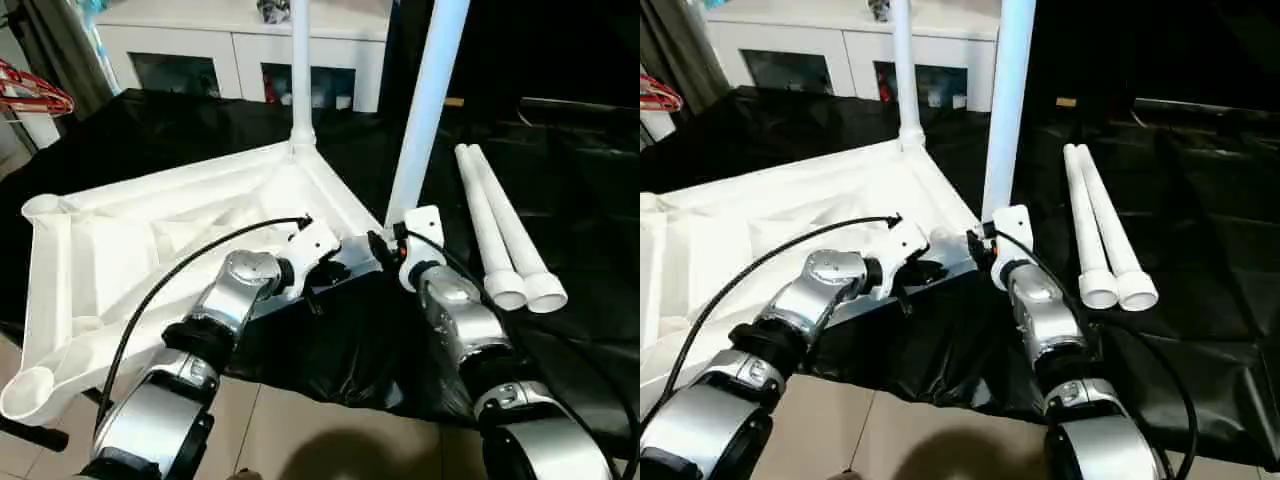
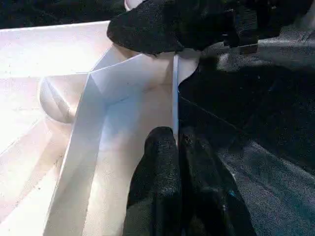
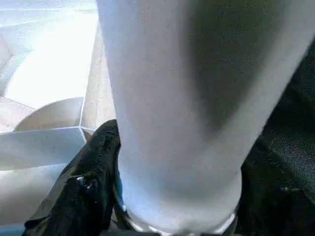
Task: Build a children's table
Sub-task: Rotate leg to tighten
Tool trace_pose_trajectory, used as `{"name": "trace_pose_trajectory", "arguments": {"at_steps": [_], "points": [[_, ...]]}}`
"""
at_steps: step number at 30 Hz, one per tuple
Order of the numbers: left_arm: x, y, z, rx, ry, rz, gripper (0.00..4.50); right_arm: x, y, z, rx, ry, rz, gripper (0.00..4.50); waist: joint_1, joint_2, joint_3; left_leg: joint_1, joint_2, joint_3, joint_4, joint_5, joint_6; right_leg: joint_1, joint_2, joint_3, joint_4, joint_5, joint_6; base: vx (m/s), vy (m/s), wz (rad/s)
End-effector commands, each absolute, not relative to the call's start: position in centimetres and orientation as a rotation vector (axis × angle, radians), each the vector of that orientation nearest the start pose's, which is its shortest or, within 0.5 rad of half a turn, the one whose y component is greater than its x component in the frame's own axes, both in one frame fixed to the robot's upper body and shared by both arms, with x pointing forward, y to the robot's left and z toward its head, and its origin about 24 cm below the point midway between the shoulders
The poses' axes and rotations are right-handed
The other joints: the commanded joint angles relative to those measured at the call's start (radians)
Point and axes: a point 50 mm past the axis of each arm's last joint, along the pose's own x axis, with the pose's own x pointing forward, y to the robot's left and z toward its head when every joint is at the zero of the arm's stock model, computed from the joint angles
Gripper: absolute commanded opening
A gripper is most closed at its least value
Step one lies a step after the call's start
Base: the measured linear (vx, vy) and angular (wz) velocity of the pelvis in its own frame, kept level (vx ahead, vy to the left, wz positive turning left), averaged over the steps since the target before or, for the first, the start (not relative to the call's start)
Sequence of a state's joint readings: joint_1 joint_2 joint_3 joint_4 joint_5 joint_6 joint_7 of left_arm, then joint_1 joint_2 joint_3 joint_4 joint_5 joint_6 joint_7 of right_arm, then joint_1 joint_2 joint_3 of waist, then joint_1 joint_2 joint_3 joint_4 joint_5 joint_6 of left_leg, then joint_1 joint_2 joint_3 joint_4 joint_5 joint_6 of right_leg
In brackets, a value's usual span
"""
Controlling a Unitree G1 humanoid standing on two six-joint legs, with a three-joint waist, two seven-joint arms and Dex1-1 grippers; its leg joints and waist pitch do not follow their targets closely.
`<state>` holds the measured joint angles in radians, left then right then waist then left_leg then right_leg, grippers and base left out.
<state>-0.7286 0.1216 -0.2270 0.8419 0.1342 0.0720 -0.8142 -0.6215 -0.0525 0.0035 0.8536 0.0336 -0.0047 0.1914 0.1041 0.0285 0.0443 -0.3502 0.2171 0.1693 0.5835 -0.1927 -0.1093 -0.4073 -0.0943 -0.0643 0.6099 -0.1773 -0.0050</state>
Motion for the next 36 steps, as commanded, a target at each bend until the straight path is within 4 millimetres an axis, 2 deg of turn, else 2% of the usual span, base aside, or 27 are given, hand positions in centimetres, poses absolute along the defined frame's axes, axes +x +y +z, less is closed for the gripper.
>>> {"name": "trace_pose_trajectory", "arguments": {"at_steps": [1,4,5,7,8,13,16,17,19,21,25,27,29,30,32,33,36], "points": [[34.2,4.4,5.7,0.393,0.285,-1.121,0.0,33.5,-7.5,0.7,-0.056,0.346,0.461,3.28,-0.001,-0.011,-0.058,-0.007,-0.002,0.006,-0.075,-0.216,0.028,0.051,-0.041,0.033,-0.08,-0.251,-0.18,0.0,0.0,0.0],[33.9,4.8,5.7,0.411,0.276,-1.175,0.0,33.6,-8.0,1.0,-0.014,0.332,0.502,3.45,0.0,-0.011,-0.057,-0.007,-0.001,0.006,-0.077,-0.227,0.035,0.052,-0.042,0.033,-0.082,-0.273,-0.177,0.0,0.0,0.0],[33.7,5.1,5.8,0.42,0.265,-1.212,0.0,33.7,-8.4,1.2,-0.021,0.324,0.524,3.7,0.0,-0.011,-0.058,-0.007,0.0,0.005,-0.077,-0.232,0.039,0.052,-0.044,0.033,-0.082,-0.278,-0.177,0.0,0.0,0.0],[33.5,5.4,5.8,0.426,0.263,-1.244,0.0,33.7,-8.8,1.2,-0.031,0.319,0.547,3.77,-0.002,-0.011,-0.058,-0.009,0.001,0.005,-0.077,-0.222,0.039,0.053,-0.043,0.034,-0.08,-0.258,-0.181,0.0,0.0,0.0],[33.4,5.8,5.7,0.435,0.265,-1.268,0.0,33.7,-9.2,1.3,-0.036,0.314,0.581,3.94,-0.003,-0.014,-0.06,-0.01,0.002,0.005,-0.075,-0.202,0.042,0.055,-0.043,0.034,-0.075,-0.221,-0.192,0.0,0.0,0.0],[33.0,6.9,5.7,0.442,0.279,-1.329,0.0,33.1,-10.6,1.6,-0.078,0.281,0.71,3.94,0.0,-0.012,-0.064,-0.01,0.002,0.009,-0.065,-0.137,0.079,0.059,-0.039,0.033,-0.058,-0.065,-0.247,0.0,0.0,0.0],[32.7,7.6,5.7,0.436,0.283,-1.383,0.0,32.6,-11.3,2.0,-0.113,0.259,0.806,3.94,0.005,-0.013,-0.063,-0.009,0.004,0.01,-0.064,-0.145,0.089,0.063,-0.04,0.033,-0.058,-0.07,-0.251,0.0,0.0,0.0],[32.6,7.9,5.8,0.432,0.29,-1.4,0.0,32.4,-11.7,2.1,-0.128,0.255,0.847,3.94,0.006,-0.012,-0.062,-0.01,0.005,0.012,-0.065,-0.15,0.094,0.061,-0.04,0.032,-0.06,-0.077,-0.252,0.0,0.0,0.0],[32.6,8.4,5.9,0.429,0.298,-1.426,0.0,31.8,-12.3,2.2,-0.155,0.258,0.931,3.94,0.008,-0.015,-0.06,-0.009,0.006,0.013,-0.066,-0.172,0.087,0.06,-0.039,0.031,-0.064,-0.128,-0.246,0.0,0.0,0.0],[32.5,8.9,6.1,0.43,0.304,-1.458,0.0,31.1,-12.9,2.2,-0.174,0.267,1.029,3.94,0.013,-0.014,-0.059,-0.006,0.009,0.013,-0.067,-0.186,0.081,0.056,-0.041,0.033,-0.066,-0.158,-0.239,0.0,0.0,0.0],[32.4,9.6,6.1,0.435,0.322,-1.489,0.0,30.3,-13.4,2.5,-0.16,0.274,1.123,3.94,0.017,-0.016,-0.058,-0.01,0.01,0.012,-0.068,-0.182,0.081,0.058,-0.04,0.033,-0.065,-0.159,-0.237,0.0,0.0,0.0],[32.2,10.3,6.2,0.446,0.34,-1.525,0.0,29.3,-13.9,3.0,-0.151,0.283,1.244,3.94,0.019,-0.017,-0.059,-0.008,0.01,0.012,-0.067,-0.178,0.083,0.057,-0.04,0.033,-0.065,-0.159,-0.237,0.0,0.0,0.0],[32.2,10.5,6.2,0.449,0.348,-1.535,0.0,28.9,-14.0,3.1,-0.154,0.291,1.279,3.94,0.026,-0.017,-0.061,-0.009,0.011,0.012,-0.065,-0.165,0.093,0.058,-0.041,0.033,-0.063,-0.138,-0.237,0.0,0.0,0.0],[32.2,10.7,6.2,0.45,0.356,-1.542,0.0,28.6,-14.2,3.1,-0.165,0.3,1.311,3.94,0.027,-0.013,-0.06,-0.009,0.011,0.012,-0.065,-0.164,0.092,0.057,-0.041,0.033,-0.062,-0.137,-0.241,0.0,0.0,0.0],[32.1,10.9,6.2,0.451,0.364,-1.549,0.0,28.4,-14.3,3.1,-0.173,0.312,1.335,3.94,0.03,-0.016,-0.059,-0.009,0.01,0.012,-0.066,-0.167,0.089,0.057,-0.04,0.032,-0.065,-0.147,-0.239,0.0,0.0,0.0],[32.1,11.0,6.2,0.454,0.369,-1.556,0.0,28.1,-14.5,3.1,-0.176,0.326,1.361,3.94,0.034,-0.013,-0.059,-0.006,0.012,0.012,-0.067,-0.178,0.083,0.054,-0.042,0.033,-0.066,-0.165,-0.237,0.0,0.0,0.0],[32.1,11.2,6.2,0.457,0.373,-1.562,0.0,27.8,-14.6,3.1,-0.175,0.34,1.383,3.94,0.038,-0.015,-0.058,-0.005,0.013,0.011,-0.069,-0.182,0.072,0.055,-0.041,0.033,-0.067,-0.18,-0.23,0.0,0.0,0.0]]}}
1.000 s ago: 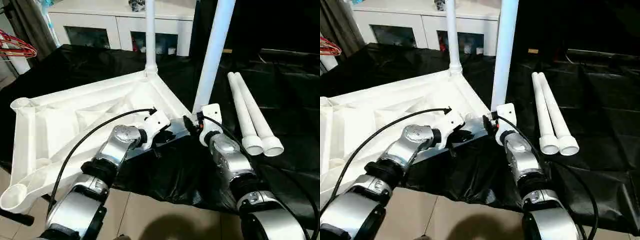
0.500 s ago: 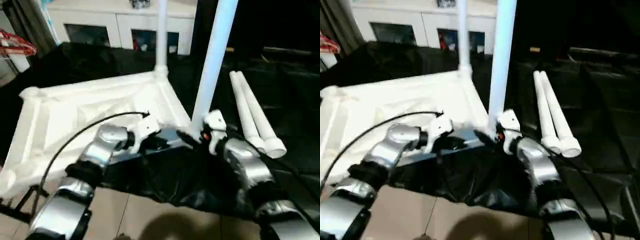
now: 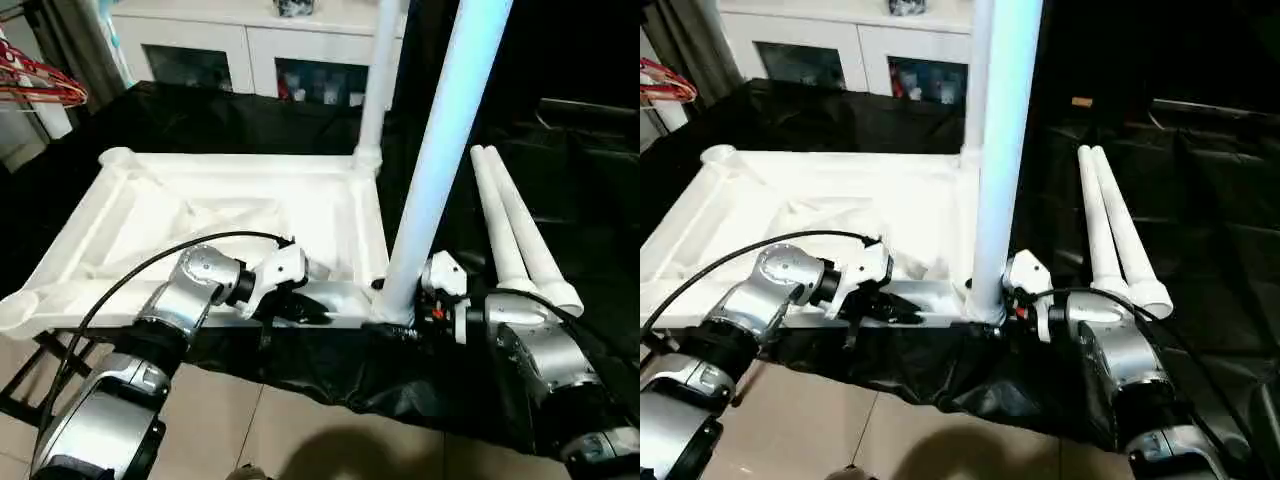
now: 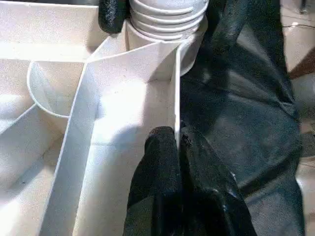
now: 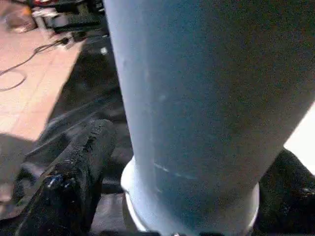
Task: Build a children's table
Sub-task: Rotate leg to tighten
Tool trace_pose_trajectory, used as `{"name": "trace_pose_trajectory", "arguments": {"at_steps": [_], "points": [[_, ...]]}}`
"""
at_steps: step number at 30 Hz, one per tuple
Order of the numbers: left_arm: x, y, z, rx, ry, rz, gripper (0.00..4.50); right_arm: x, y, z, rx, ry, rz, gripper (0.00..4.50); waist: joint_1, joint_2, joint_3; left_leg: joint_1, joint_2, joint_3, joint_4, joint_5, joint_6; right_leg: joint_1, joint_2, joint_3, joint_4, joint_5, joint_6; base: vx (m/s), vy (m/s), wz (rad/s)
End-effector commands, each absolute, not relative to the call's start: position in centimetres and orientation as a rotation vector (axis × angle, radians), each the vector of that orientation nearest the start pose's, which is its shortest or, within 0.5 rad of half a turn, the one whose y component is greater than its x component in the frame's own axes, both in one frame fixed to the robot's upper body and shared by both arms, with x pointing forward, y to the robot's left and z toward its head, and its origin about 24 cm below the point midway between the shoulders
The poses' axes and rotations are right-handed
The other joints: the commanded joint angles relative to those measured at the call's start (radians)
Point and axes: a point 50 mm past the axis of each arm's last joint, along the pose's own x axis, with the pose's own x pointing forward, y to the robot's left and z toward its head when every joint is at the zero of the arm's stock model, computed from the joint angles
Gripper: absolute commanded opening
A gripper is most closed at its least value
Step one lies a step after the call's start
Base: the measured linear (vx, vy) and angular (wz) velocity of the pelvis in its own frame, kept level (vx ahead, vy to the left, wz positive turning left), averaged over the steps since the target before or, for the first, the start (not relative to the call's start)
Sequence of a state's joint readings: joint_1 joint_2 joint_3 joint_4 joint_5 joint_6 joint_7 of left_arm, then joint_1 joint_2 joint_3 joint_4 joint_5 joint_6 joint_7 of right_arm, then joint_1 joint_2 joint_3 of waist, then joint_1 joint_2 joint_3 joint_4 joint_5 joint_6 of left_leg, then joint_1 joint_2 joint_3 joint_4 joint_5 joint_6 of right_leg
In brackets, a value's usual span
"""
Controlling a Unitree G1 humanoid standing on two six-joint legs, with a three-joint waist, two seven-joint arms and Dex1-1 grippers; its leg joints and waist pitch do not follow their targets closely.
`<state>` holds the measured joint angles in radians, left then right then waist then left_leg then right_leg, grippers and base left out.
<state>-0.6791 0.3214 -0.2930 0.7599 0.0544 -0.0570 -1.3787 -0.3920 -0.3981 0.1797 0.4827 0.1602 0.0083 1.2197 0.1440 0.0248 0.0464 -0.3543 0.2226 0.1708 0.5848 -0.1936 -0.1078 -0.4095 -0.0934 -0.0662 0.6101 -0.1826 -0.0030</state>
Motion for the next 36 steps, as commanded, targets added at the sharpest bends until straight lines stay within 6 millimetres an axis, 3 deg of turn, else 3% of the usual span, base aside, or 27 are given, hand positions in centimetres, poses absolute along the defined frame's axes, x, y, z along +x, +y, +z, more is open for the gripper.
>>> {"name": "trace_pose_trajectory", "arguments": {"at_steps": [1,5,6,7,15,18,20,21,24,25,31,35,36], "points": [[32.1,11.3,6.3,0.46,0.379,-1.572,0.0,27.6,-14.7,3.1,-0.171,0.348,1.398,3.94,-0.003,-0.012,-0.062,-0.002,0.006,0.01,-0.069,-0.179,0.069,0.058,-0.043,0.035,-0.066,-0.169,-0.233,0.0,0.0,0.0],[32.0,11.5,6.3,0.466,0.396,-1.599,0.0,27.3,-14.9,3.3,-0.156,0.364,1.426,3.52,0.001,-0.012,-0.063,-0.003,0.006,0.01,-0.067,-0.155,0.075,0.059,-0.041,0.035,-0.062,-0.127,-0.239,0.0,0.0,0.0],[32.0,11.5,6.3,0.465,0.397,-1.602,0.0,27.2,-14.9,3.4,-0.153,0.366,1.432,3.44,0.002,-0.007,-0.063,-0.002,0.006,0.009,-0.067,-0.155,0.075,0.059,-0.041,0.035,-0.061,-0.121,-0.242,0.0,0.0,0.0],[32.0,11.5,6.3,0.464,0.397,-1.602,0.0,27.1,-14.8,3.4,-0.15,0.367,1.436,3.37,0.001,-0.01,-0.064,-0.003,0.006,0.01,-0.067,-0.159,0.075,0.059,-0.041,0.034,-0.062,-0.118,-0.245,0.0,0.0,0.0],[32.1,10.8,6.3,0.416,0.358,-1.563,0.0,26.8,-13.9,3.0,-0.096,0.357,1.405,2.84,0.003,-0.011,-0.062,-0.003,0.006,0.009,-0.069,-0.173,0.06,0.058,-0.043,0.034,-0.066,-0.161,-0.231,0.0,0.0,0.0],[32.4,9.8,6.4,0.393,0.327,-1.519,0.0,27.6,-12.9,2.2,-0.08,0.34,1.248,2.8,0.001,-0.011,-0.061,-0.004,0.005,0.008,-0.071,-0.179,0.051,0.059,-0.044,0.034,-0.068,-0.179,-0.224,0.0,0.0,0.0],[32.6,9.6,6.4,0.399,0.32,-1.488,0.0,28.1,-12.7,1.9,-0.089,0.334,1.184,2.8,-0.009,-0.011,-0.056,-0.003,0.001,0.006,-0.077,-0.217,0.025,0.058,-0.047,0.033,-0.078,-0.274,-0.196,0.0,0.0,0.0],[32.9,9.4,6.4,0.399,0.317,-1.456,0.0,28.5,-12.6,1.7,-0.085,0.338,1.123,2.79,-0.009,-0.007,-0.055,-0.001,0.001,0.005,-0.079,-0.226,0.022,0.058,-0.047,0.033,-0.081,-0.3,-0.187,0.0,0.0,0.0],[33.5,8.9,6.3,0.411,0.324,-1.364,0.0,29.9,-12.1,0.9,-0.088,0.349,0.929,2.78,-0.027,-0.008,-0.054,0.001,-0.002,0.003,-0.083,-0.247,-0.003,0.052,-0.046,0.033,-0.087,-0.357,-0.167,0.0,0.0,0.0],[33.6,8.8,6.3,0.41,0.323,-1.356,0.0,30.0,-12.0,0.9,-0.087,0.348,0.917,2.77,-0.031,-0.01,-0.054,0.007,-0.003,0.004,-0.082,-0.259,-0.002,0.049,-0.045,0.033,-0.093,-0.382,-0.157,0.0,0.0,0.0],[34.6,6.7,6.5,0.392,0.298,-1.172,0.0,32.4,-9.6,0.2,-0.126,0.378,0.563,2.77,-0.041,-0.007,-0.057,0.002,-0.004,0.003,-0.082,-0.23,-0.004,0.05,-0.043,0.036,-0.089,-0.336,-0.161,0.0,0.0,0.0],[34.4,5.8,6.4,0.379,0.284,-1.161,0.0,32.7,-8.5,0.4,-0.111,0.364,0.543,2.77,-0.042,-0.007,-0.059,0.0,-0.005,0.004,-0.081,-0.211,0.006,0.052,-0.042,0.036,-0.082,-0.266,-0.176,0.0,0.0,0.0],[34.3,5.7,6.4,0.386,0.277,-1.164,0.0,32.8,-8.2,0.5,-0.101,0.356,0.559,3.32,-0.042,-0.011,-0.06,-0.002,-0.004,0.004,-0.08,-0.204,0.015,0.054,-0.042,0.036,-0.079,-0.243,-0.181,0.0,0.0,0.0]]}}
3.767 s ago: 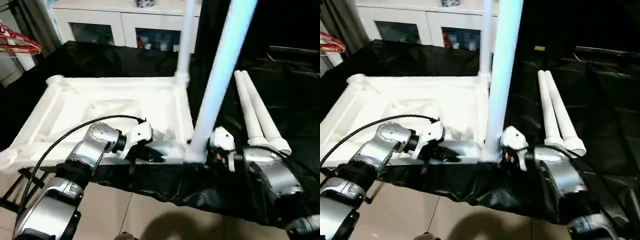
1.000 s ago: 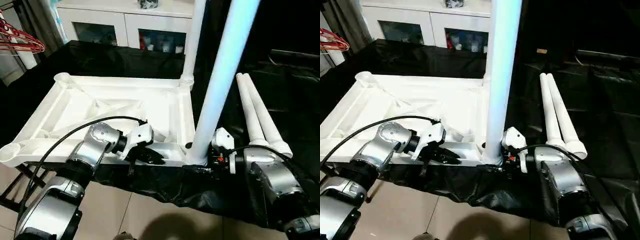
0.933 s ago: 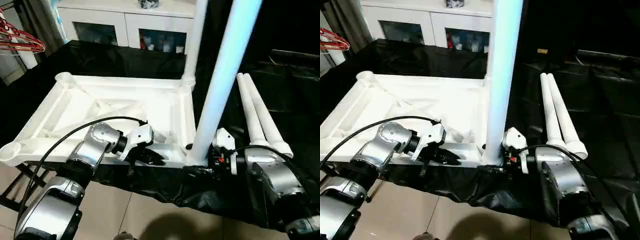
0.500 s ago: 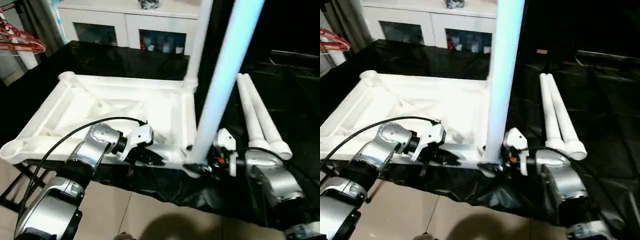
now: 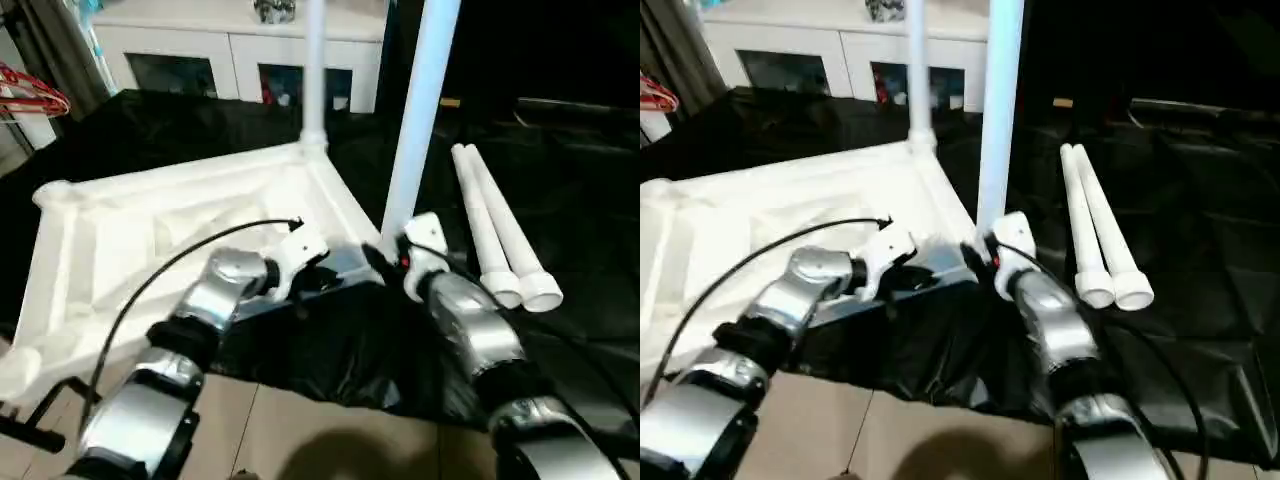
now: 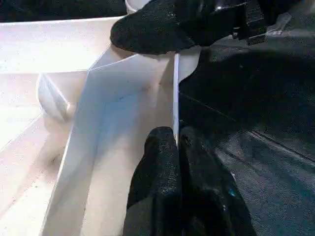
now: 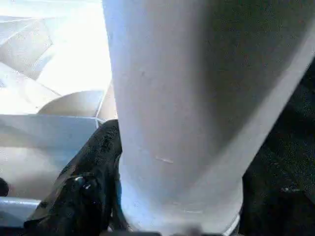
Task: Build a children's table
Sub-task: Rotate leg to tighten
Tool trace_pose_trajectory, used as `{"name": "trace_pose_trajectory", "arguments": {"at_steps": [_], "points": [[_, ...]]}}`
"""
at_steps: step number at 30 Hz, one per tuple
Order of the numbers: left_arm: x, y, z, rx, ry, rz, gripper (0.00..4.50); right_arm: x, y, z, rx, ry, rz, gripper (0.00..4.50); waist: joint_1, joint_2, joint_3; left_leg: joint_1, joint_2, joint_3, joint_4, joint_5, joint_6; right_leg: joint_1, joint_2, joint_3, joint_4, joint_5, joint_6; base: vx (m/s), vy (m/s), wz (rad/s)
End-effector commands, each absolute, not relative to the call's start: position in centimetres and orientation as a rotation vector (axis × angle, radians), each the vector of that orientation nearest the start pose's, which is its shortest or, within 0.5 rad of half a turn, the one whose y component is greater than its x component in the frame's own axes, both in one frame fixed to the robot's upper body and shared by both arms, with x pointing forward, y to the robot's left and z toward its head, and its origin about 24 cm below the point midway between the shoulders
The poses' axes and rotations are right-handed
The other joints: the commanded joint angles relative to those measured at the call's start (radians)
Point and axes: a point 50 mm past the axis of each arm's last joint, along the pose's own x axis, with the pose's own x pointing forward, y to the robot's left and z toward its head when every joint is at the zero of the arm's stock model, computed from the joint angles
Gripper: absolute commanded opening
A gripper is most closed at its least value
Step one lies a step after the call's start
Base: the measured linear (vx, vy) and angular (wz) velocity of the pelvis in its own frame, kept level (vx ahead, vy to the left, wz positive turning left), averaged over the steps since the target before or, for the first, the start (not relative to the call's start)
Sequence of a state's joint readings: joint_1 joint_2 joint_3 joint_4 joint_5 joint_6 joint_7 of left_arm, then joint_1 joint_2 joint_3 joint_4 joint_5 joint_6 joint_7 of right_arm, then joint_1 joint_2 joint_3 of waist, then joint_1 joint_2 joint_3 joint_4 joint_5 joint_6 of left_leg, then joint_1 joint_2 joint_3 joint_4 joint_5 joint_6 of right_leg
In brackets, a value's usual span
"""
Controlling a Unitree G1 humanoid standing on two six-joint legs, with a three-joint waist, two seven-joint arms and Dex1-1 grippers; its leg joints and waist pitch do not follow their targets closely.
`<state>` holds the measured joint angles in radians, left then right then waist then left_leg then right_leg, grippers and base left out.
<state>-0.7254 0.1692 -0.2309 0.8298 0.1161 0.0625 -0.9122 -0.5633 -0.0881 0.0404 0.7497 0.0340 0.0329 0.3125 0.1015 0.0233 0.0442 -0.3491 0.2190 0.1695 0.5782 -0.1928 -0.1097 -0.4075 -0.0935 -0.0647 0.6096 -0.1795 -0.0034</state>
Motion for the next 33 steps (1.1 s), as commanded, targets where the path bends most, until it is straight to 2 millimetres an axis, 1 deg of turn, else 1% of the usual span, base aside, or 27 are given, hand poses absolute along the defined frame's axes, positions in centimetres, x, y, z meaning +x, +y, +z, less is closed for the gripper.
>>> {"name": "trace_pose_trajectory", "arguments": {"at_steps": [1,4,5,7,9,10,11,12,13,14,15,16,17,18,19,20,21,22,23,24,25,27,28,29,30,32,33], "points": [[34.3,5.8,6.4,0.385,0.273,-1.17,0.0,32.8,-8.2,0.5,-0.083,0.353,0.569,3.46,0.0,-0.008,-0.058,-0.009,-0.001,0.006,-0.073,-0.199,0.022,0.053,-0.04,0.034,-0.077,-0.225,-0.187,0.0,0.0,0.0],[34.1,6.2,6.4,0.39,0.263,-1.194,0.0,32.9,-8.4,0.7,-0.084,0.337,0.588,3.56,-0.001,-0.007,-0.058,-0.008,-0.001,0.007,-0.072,-0.195,0.029,0.054,-0.04,0.034,-0.075,-0.194,-0.2,0.0,0.0,0.0],[34.0,6.4,6.3,0.396,0.264,-1.204,0.0,32.9,-8.5,0.8,-0.1,0.328,0.592,3.79,-0.001,-0.012,-0.058,-0.009,-0.001,0.008,-0.072,-0.193,0.032,0.055,-0.04,0.034,-0.075,-0.19,-0.202,0.0,0.0,0.0],[33.9,6.5,6.2,0.399,0.265,-1.209,0.0,32.9,-8.6,0.8,-0.111,0.324,0.593,3.88,0.0,-0.009,-0.058,-0.008,0.0,0.008,-0.072,-0.196,0.034,0.055,-0.042,0.035,-0.074,-0.193,-0.205,0.0,0.0,0.0],[33.6,7.4,6.0,0.416,0.277,-1.25,0.0,33.0,-9.6,1.0,-0.139,0.308,0.628,3.88,0.0,-0.008,-0.058,-0.008,0.001,0.008,-0.072,-0.196,0.038,0.054,-0.043,0.035,-0.074,-0.19,-0.207,0.0,0.0,0.0],[33.5,7.7,5.9,0.421,0.283,-1.267,0.0,32.9,-10.0,1.1,-0.153,0.299,0.658,3.88,-0.001,-0.004,-0.058,-0.008,0.001,0.008,-0.071,-0.195,0.039,0.055,-0.042,0.035,-0.073,-0.182,-0.209,0.0,0.0,0.0],[33.4,8.0,5.9,0.423,0.285,-1.281,0.0,32.8,-10.3,1.2,-0.163,0.292,0.685,3.88,0.0,-0.008,-0.06,-0.009,0.001,0.009,-0.069,-0.183,0.045,0.057,-0.041,0.036,-0.069,-0.146,-0.218,0.0,0.0,0.0],[33.3,8.2,5.9,0.423,0.288,-1.291,0.0,32.8,-10.6,1.3,-0.173,0.284,0.708,3.88,0.0,-0.007,-0.06,-0.009,0.001,0.008,-0.068,-0.176,0.048,0.058,-0.041,0.035,-0.067,-0.132,-0.222,0.0,0.0,0.0],[33.3,8.4,5.9,0.422,0.291,-1.3,0.0,32.7,-10.9,1.4,-0.182,0.278,0.729,3.88,0.002,-0.001,-0.061,-0.009,0.001,0.008,-0.067,-0.168,0.052,0.059,-0.041,0.035,-0.064,-0.105,-0.23,0.0,0.0,0.0],[33.2,8.6,5.9,0.424,0.289,-1.316,0.0,32.5,-11.3,1.6,-0.198,0.264,0.77,3.88,0.0,-0.003,-0.061,-0.008,0.002,0.01,-0.066,-0.168,0.055,0.058,-0.039,0.035,-0.065,-0.095,-0.233,0.0,0.0,0.0],[33.1,8.8,6.0,0.426,0.287,-1.327,0.0,32.4,-11.6,1.8,-0.211,0.251,0.809,3.88,0.001,-0.006,-0.061,-0.01,0.0,0.01,-0.065,-0.161,0.061,0.061,-0.038,0.034,-0.062,-0.078,-0.239,0.0,0.0,0.0],[33.2,9.0,6.0,0.426,0.288,-1.332,0.0,32.2,-11.9,2.0,-0.218,0.242,0.841,3.88,0.002,-0.005,-0.062,-0.011,0.0,0.011,-0.063,-0.156,0.069,0.063,-0.039,0.034,-0.061,-0.068,-0.244,0.0,0.0,0.0],[33.1,9.1,6.1,0.422,0.287,-1.348,0.0,32.0,-12.2,2.3,-0.219,0.23,0.881,3.88,0.004,-0.005,-0.061,-0.01,0.002,0.012,-0.062,-0.159,0.077,0.061,-0.039,0.034,-0.062,-0.066,-0.248,0.0,0.0,0.0],[33.1,9.1,6.1,0.422,0.287,-1.348,0.0,32.0,-12.2,2.3,-0.219,0.23,0.881,3.88,0.005,-0.006,-0.06,-0.009,0.002,0.011,-0.063,-0.162,0.079,0.061,-0.038,0.033,-0.062,-0.072,-0.249,0.0,0.0,0.0],[32.9,9.3,6.2,0.418,0.292,-1.379,0.0,31.6,-12.5,2.5,-0.209,0.224,0.942,3.88,0.005,-0.006,-0.059,-0.009,0.004,0.011,-0.065,-0.171,0.077,0.061,-0.039,0.033,-0.064,-0.094,-0.25,0.0,0.0,0.0],[32.9,9.4,6.2,0.417,0.293,-1.383,0.0,31.6,-12.6,2.6,-0.209,0.224,0.948,3.88,0.008,-0.007,-0.059,-0.007,0.004,0.012,-0.065,-0.178,0.078,0.062,-0.039,0.033,-0.066,-0.106,-0.249,0.0,0.0,0.0],[32.7,9.7,6.3,0.415,0.301,-1.424,0.0,30.6,-12.8,2.7,-0.203,0.232,1.071,3.88,0.01,-0.006,-0.059,-0.008,0.005,0.012,-0.064,-0.179,0.08,0.062,-0.038,0.033,-0.064,-0.109,-0.25,0.0,0.0,0.0],[32.7,9.7,6.3,0.415,0.301,-1.426,0.0,30.6,-12.8,2.7,-0.203,0.232,1.075,3.88,0.015,-0.007,-0.059,-0.008,0.006,0.013,-0.063,-0.182,0.087,0.061,-0.038,0.034,-0.065,-0.109,-0.25,0.0,0.0,0.0],[32.5,10.0,6.4,0.425,0.311,-1.46,0.0,29.8,-13.1,2.7,-0.212,0.248,1.158,3.88,0.019,-0.008,-0.059,-0.007,0.008,0.013,-0.063,-0.181,0.09,0.061,-0.038,0.034,-0.064,-0.108,-0.251,0.0,0.0,0.0],[32.5,10.2,6.4,0.427,0.315,-1.471,0.0,29.5,-13.2,2.7,-0.216,0.257,1.19,3.88,0.019,-0.009,-0.059,-0.007,0.007,0.013,-0.063,-0.179,0.092,0.062,-0.037,0.033,-0.064,-0.106,-0.252,0.0,0.0,0.0],[32.4,10.3,6.4,0.43,0.32,-1.479,0.0,29.3,-13.4,2.7,-0.222,0.262,1.212,3.88,0.021,-0.008,-0.06,-0.008,0.009,0.011,-0.063,-0.174,0.092,0.061,-0.039,0.033,-0.062,-0.1,-0.254,0.0,0.0,0.0],[32.3,10.5,6.4,0.433,0.332,-1.511,0.0,28.8,-13.6,2.8,-0.231,0.276,1.267,3.88,0.024,-0.009,-0.059,-0.008,0.009,0.012,-0.063,-0.179,0.089,0.06,-0.04,0.033,-0.063,-0.114,-0.252,0.0,0.0,0.0],[32.2,10.7,6.4,0.437,0.339,-1.522,0.0,28.5,-13.8,2.8,-0.231,0.284,1.297,3.88,0.023,-0.009,-0.058,-0.009,0.008,0.012,-0.065,-0.179,0.088,0.06,-0.039,0.033,-0.064,-0.121,-0.251,0.0,0.0,0.0],[32.2,10.8,6.4,0.439,0.343,-1.528,0.0,28.3,-13.8,2.9,-0.23,0.289,1.317,3.88,0.026,-0.009,-0.058,-0.007,0.009,0.012,-0.064,-0.184,0.083,0.059,-0.041,0.034,-0.066,-0.136,-0.248,0.0,0.0,0.0],[32.2,10.8,6.4,0.439,0.343,-1.528,0.0,28.3,-13.8,2.9,-0.23,0.289,1.318,3.88,0.026,-0.009,-0.058,-0.007,0.009,0.012,-0.064,-0.184,0.083,0.059,-0.041,0.034,-0.066,-0.136,-0.248,0.0,0.0,0.0],[31.9,11.2,6.4,0.44,0.365,-1.572,0.0,27.6,-14.1,3.0,-0.226,0.317,1.38,3.88,0.03,-0.009,-0.059,-0.007,0.009,0.011,-0.065,-0.175,0.083,0.061,-0.039,0.034,-0.065,-0.128,-0.245,0.0,0.0,0.0],[31.8,11.2,6.4,0.44,0.369,-1.58,0.0,27.5,-14.2,3.1,-0.225,0.321,1.389,3.74,0.03,-0.009,-0.059,-0.008,0.009,0.011,-0.064,-0.169,0.085,0.061,-0.039,0.033,-0.063,-0.119,-0.247,0.0,0.0,0.0]]}}
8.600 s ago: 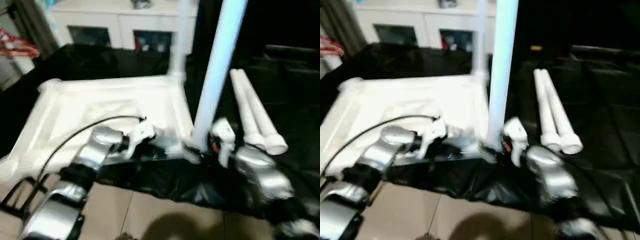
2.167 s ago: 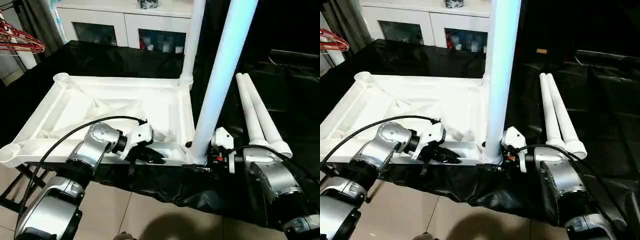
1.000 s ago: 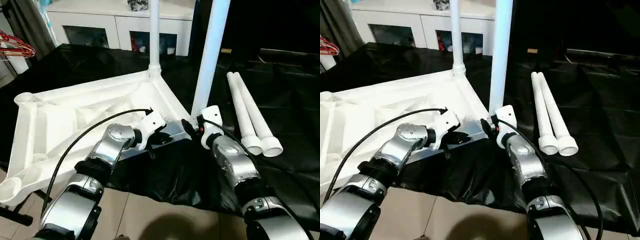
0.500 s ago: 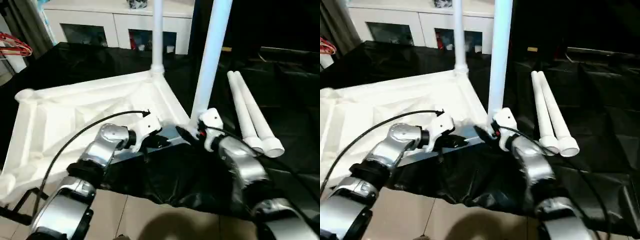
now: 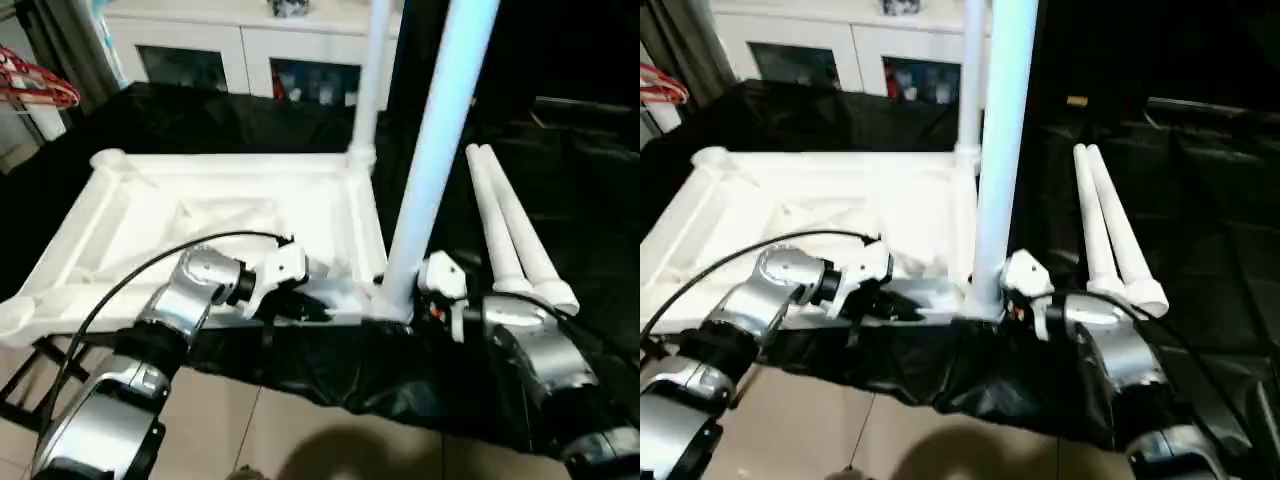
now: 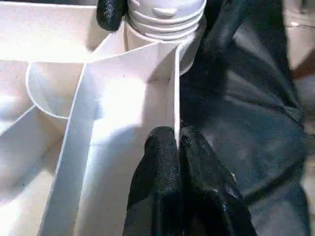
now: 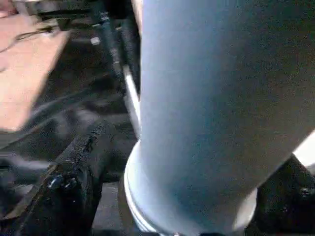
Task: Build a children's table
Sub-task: Rotate leg to tighten
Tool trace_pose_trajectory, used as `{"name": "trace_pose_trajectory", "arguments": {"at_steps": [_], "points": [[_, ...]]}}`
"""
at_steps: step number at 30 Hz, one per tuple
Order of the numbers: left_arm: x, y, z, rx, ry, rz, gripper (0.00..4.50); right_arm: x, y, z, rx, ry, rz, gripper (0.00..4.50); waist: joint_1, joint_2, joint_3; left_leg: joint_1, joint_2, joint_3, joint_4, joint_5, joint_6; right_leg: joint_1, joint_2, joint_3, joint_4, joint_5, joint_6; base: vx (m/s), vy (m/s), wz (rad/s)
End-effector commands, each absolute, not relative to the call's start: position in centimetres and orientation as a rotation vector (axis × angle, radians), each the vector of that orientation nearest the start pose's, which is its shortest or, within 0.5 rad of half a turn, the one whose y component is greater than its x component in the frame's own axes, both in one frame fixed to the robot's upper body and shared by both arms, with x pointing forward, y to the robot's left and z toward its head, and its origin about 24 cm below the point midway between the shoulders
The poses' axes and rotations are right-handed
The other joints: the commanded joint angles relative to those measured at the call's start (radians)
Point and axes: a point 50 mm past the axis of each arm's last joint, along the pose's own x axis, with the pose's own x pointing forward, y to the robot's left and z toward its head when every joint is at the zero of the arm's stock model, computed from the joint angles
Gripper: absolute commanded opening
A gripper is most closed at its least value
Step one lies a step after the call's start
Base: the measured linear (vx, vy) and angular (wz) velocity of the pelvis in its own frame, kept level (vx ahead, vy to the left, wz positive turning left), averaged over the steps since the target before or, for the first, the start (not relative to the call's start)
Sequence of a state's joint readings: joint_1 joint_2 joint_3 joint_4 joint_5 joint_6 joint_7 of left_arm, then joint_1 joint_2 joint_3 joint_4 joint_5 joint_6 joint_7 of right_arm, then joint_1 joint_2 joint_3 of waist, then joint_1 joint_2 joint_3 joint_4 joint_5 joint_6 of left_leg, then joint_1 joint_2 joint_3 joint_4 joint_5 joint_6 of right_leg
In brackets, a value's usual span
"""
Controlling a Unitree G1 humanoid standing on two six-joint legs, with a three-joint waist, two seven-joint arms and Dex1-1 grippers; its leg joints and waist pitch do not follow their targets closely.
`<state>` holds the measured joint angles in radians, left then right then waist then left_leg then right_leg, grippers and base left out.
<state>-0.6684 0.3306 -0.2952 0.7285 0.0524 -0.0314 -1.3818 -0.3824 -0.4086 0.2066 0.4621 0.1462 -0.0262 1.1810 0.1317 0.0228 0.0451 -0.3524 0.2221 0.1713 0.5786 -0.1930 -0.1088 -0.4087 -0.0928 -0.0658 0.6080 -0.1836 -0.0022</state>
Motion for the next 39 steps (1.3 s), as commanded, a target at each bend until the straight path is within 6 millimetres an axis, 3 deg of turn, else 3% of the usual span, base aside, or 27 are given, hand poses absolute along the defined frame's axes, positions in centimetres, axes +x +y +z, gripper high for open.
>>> {"name": "trace_pose_trajectory", "arguments": {"at_steps": [1,14,17,19,20,22,24,28,30,33,34,37,39], "points": [[31.7,11.3,6.4,0.443,0.376,-1.592,0.0,27.4,-14.2,3.1,-0.22,0.329,1.401,3.63,0.001,-0.006,-0.061,-0.004,0.006,0.01,-0.064,-0.169,0.083,0.06,-0.041,0.035,-0.062,-0.113,-0.251,0.0,0.0,0.0],[31.6,11.3,6.4,0.438,0.374,-1.607,0.0,26.7,-14.1,3.3,-0.151,0.357,1.429,2.75,0.011,-0.007,-0.063,-0.003,0.005,0.009,-0.063,-0.167,0.064,0.061,-0.041,0.034,-0.061,-0.112,-0.248,0.0,0.0,0.0],[32.4,10.6,6.6,0.428,0.331,-1.506,0.0,27.6,-13.5,2.8,-0.123,0.33,1.294,2.73,0.011,-0.007,-0.061,-0.003,0.005,0.009,-0.064,-0.168,0.057,0.059,-0.041,0.035,-0.062,-0.125,-0.243,0.0,0.0,0.0],[32.7,10.4,6.6,0.427,0.323,-1.475,0.0,27.9,-13.4,2.7,-0.118,0.327,1.249,2.72,0.007,-0.007,-0.059,-0.002,0.003,0.008,-0.067,-0.193,0.038,0.058,-0.043,0.034,-0.069,-0.189,-0.224,0.0,0.0,0.0],[33.5,9.8,6.7,0.429,0.302,-1.364,0.0,29.3,-12.9,2.1,-0.111,0.311,1.064,2.72,0.003,-0.014,-0.056,-0.001,0.002,0.009,-0.069,-0.198,0.026,0.054,-0.044,0.035,-0.074,-0.225,-0.209,0.0,0.0,0.0],[34.2,9.2,6.7,0.429,0.285,-1.283,0.0,30.3,-12.7,1.8,-0.098,0.305,0.925,2.72,-0.004,-0.013,-0.055,0.001,-0.003,0.006,-0.074,-0.219,0.003,0.056,-0.046,0.032,-0.081,-0.311,-0.181,0.0,0.0,0.0],[34.7,8.4,6.9,0.417,0.273,-1.229,0.0,30.9,-12.3,1.3,-0.076,0.331,0.833,2.72,-0.012,-0.012,-0.056,0.003,-0.004,0.006,-0.073,-0.219,-0.001,0.051,-0.045,0.034,-0.085,-0.338,-0.168,0.0,0.0,0.0],[35.3,7.1,7.1,0.403,0.269,-1.144,0.0,31.9,-11.4,0.9,-0.057,0.344,0.691,2.71,-0.018,-0.011,-0.06,0.0,-0.005,0.006,-0.07,-0.192,0.01,0.054,-0.041,0.034,-0.081,-0.27,-0.176,0.0,0.0,0.0],[35.7,6.1,7.1,0.398,0.263,-1.086,0.0,32.6,-10.9,0.8,-0.042,0.349,0.568,2.71,-0.018,-0.004,-0.06,-0.004,-0.005,0.005,-0.07,-0.179,0.015,0.056,-0.042,0.035,-0.077,-0.234,-0.186,0.0,0.0,0.0],[35.8,5.0,7.1,0.399,0.252,-1.042,0.0,33.3,-10.4,0.6,-0.06,0.358,0.44,2.71,-0.019,-0.001,-0.062,0.001,-0.006,0.006,-0.069,-0.171,0.006,0.054,-0.039,0.034,-0.074,-0.195,-0.196,0.0,0.0,0.0],[35.7,4.6,7.0,0.398,0.246,-1.053,0.0,33.4,-10.4,0.6,-0.052,0.356,0.422,2.71,-0.02,-0.004,-0.062,-0.003,-0.007,0.006,-0.068,-0.17,0.009,0.058,-0.04,0.034,-0.072,-0.179,-0.198,0.0,0.0,0.0],[35.4,4.1,6.9,0.404,0.226,-1.079,0.0,33.6,-10.4,0.6,-0.017,0.349,0.398,3.41,-0.018,-0.002,-0.066,-0.004,-0.007,0.004,-0.067,-0.16,0.023,0.06,-0.041,0.034,-0.068,-0.135,-0.209,0.0,0.0,0.0],[35.2,3.9,6.8,0.408,0.213,-1.106,0.0,33.7,-10.8,0.7,-0.023,0.342,0.388,3.41,-0.02,-0.002,-0.066,-0.005,-0.007,0.006,-0.065,-0.155,0.037,0.062,-0.039,0.034,-0.064,-0.086,-0.223,0.0,0.0,0.0]]}}
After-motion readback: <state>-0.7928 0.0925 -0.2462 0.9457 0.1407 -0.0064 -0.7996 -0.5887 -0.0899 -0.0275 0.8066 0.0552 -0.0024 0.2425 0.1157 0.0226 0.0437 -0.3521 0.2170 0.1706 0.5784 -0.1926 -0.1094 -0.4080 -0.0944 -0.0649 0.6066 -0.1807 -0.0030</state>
